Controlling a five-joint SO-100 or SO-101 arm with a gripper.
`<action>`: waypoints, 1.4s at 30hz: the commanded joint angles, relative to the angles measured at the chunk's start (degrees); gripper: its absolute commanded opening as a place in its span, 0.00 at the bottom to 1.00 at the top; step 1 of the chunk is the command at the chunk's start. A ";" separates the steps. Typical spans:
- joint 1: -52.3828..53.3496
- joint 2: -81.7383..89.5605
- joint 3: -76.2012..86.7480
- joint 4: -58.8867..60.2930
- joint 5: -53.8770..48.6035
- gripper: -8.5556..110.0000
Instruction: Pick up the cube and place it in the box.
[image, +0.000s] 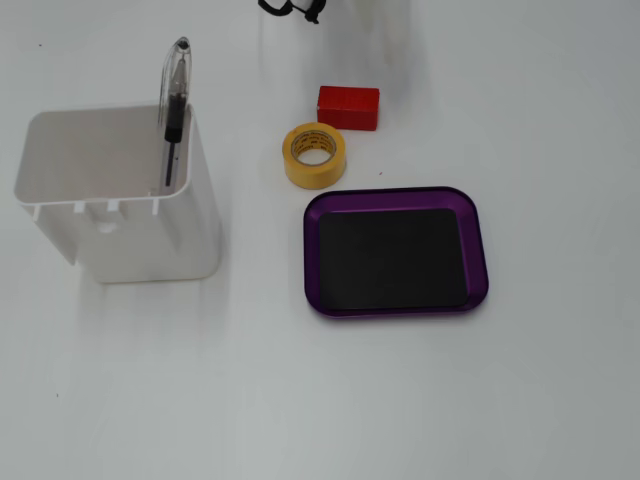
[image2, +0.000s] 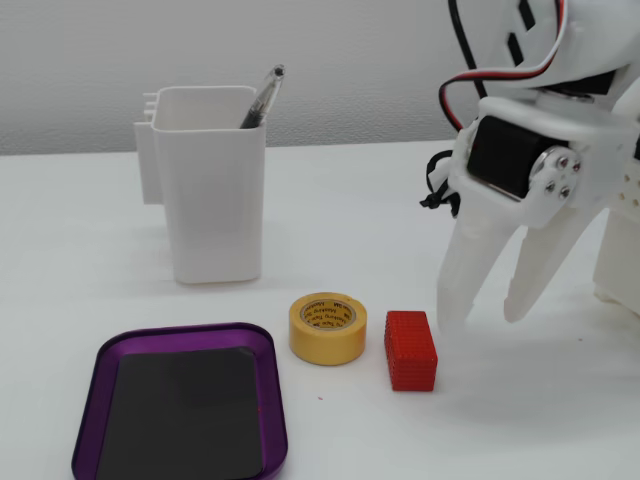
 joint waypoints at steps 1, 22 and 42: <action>-0.35 -4.92 -2.64 -4.04 -0.26 0.23; 8.96 -9.93 -1.85 -13.80 -0.35 0.23; 8.96 -10.02 2.29 -16.17 -0.97 0.23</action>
